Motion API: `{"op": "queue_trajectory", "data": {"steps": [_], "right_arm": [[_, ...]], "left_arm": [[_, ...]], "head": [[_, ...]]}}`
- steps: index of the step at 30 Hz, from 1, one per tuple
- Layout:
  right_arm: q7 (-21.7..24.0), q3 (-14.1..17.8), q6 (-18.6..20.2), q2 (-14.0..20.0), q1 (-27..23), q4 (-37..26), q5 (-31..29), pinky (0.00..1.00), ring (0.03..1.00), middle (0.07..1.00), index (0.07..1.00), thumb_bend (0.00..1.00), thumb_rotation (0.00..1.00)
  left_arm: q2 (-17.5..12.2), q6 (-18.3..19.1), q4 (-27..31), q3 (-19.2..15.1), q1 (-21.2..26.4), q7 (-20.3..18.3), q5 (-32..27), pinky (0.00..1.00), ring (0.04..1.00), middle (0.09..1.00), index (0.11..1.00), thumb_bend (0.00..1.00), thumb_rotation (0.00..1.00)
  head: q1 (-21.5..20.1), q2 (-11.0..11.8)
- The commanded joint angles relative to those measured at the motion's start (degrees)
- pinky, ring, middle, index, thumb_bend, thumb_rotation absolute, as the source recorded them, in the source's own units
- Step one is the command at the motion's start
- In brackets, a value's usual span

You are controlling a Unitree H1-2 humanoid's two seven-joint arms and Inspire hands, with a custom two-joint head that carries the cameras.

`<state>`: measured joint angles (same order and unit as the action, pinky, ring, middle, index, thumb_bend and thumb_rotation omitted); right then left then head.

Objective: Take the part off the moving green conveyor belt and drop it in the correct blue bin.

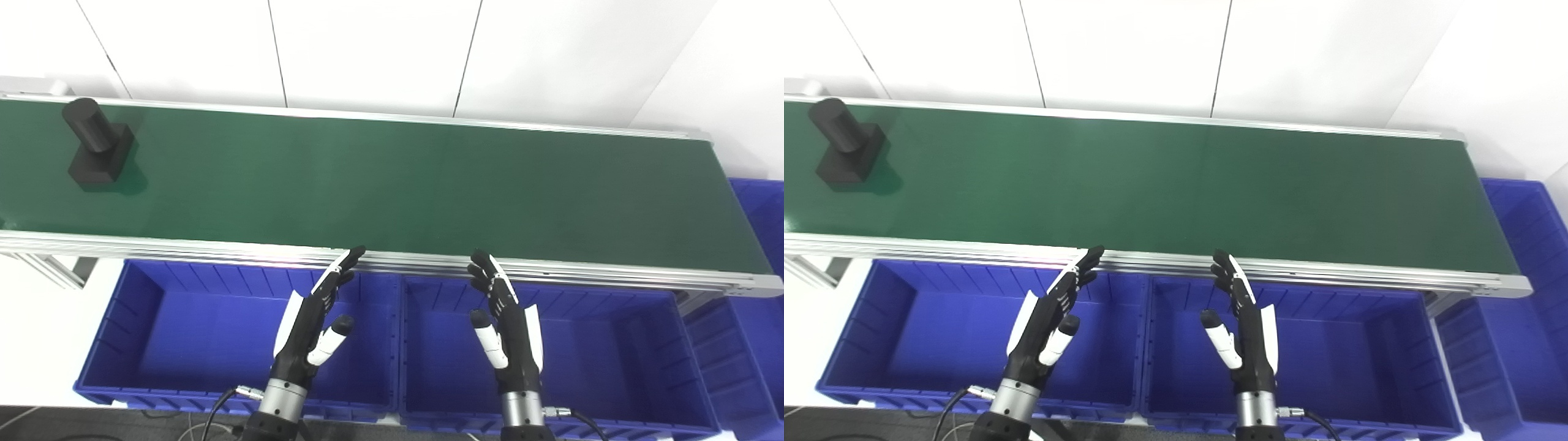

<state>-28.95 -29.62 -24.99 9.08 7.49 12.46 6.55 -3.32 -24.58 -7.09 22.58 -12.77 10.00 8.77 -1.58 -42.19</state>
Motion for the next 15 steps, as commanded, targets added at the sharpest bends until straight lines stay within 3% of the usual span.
{"op": "queue_trajectory", "data": {"steps": [1, 15], "right_arm": [[-0.8, -0.6, -1.9, 0.0, -0.7, -0.6, 0.9, 0.82, 0.859, 0.895, 0.892, 0.78, 0.93], [-3.9, -5.6, -1.9, 2.9, -2.3, -0.2, 4.6, 0.89, 0.920, 0.924, 0.903, 0.77, 0.97]], "left_arm": [[0.1, -2.3, 0.9, 0.0, 1.0, 0.3, -0.7, 0.92, 0.938, 0.927, 0.894, 0.80, 1.00], [0.0, -2.3, 1.7, 0.4, 0.2, 3.3, 1.1, 0.95, 0.964, 0.964, 0.922, 0.81, 1.00]], "head": [[0.1, -0.1], [0.2, 0.1]]}}
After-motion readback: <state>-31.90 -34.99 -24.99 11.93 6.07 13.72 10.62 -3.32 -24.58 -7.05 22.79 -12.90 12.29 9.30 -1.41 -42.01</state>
